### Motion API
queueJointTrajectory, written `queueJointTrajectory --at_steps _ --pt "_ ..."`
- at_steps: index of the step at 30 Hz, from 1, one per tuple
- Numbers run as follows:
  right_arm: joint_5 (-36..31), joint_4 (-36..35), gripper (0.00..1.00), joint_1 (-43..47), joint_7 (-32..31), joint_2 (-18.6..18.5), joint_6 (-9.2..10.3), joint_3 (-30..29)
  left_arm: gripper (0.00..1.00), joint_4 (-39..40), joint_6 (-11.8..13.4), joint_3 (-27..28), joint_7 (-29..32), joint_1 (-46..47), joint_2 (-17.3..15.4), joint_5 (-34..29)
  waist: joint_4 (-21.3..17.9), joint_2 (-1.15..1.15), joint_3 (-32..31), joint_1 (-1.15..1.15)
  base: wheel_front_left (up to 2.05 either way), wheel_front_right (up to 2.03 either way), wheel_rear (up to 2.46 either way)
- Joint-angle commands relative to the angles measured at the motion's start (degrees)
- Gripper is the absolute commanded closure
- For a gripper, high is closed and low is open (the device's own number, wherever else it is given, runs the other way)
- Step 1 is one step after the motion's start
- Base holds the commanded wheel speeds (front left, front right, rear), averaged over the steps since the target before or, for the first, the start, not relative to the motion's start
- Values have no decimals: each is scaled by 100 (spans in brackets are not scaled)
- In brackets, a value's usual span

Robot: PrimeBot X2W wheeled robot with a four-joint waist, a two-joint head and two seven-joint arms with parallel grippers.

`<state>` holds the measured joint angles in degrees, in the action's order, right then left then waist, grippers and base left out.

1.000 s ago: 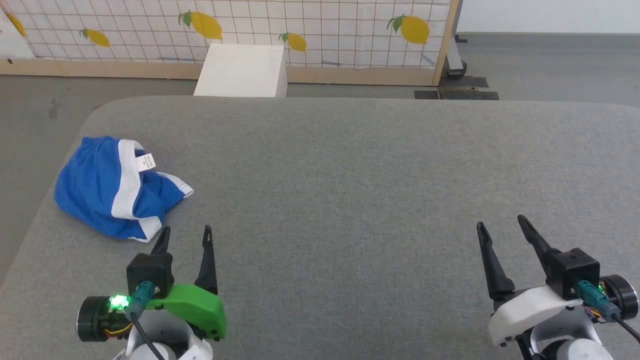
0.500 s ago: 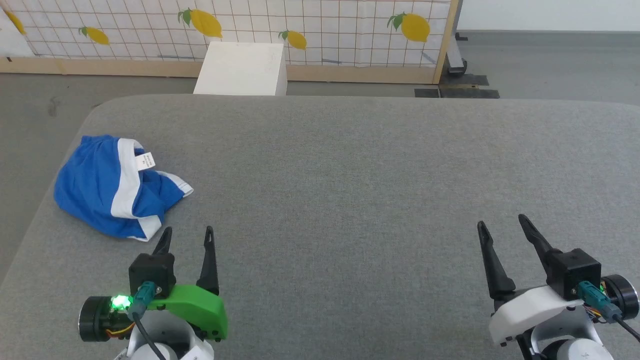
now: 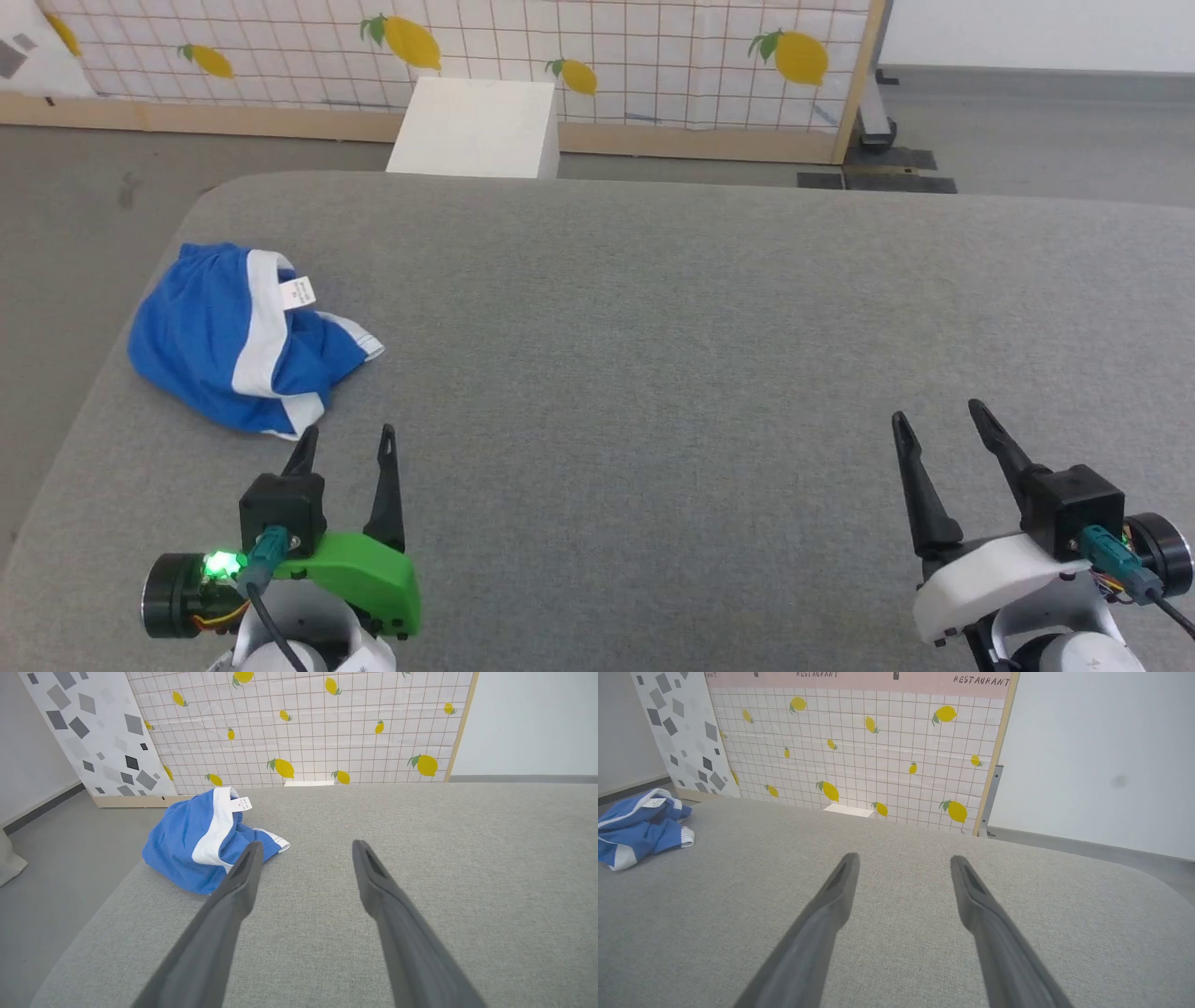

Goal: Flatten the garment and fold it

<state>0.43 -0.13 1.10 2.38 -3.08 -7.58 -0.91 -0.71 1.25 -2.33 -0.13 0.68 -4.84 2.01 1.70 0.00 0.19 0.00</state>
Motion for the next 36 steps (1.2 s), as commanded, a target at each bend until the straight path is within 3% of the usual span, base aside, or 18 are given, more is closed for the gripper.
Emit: queueJointTrajectory --at_steps 1,36 --pt "37 1 0 -60 51 12 6 8 0 -8 38 -9 -1 -13 -59 20 90 0 -12 0 0 0 0" --pt "255 -53 0 166 78 19 8 254 0 -241 277 -292 -15 121 -355 -10 1789 0 -148 0 0 0 0"
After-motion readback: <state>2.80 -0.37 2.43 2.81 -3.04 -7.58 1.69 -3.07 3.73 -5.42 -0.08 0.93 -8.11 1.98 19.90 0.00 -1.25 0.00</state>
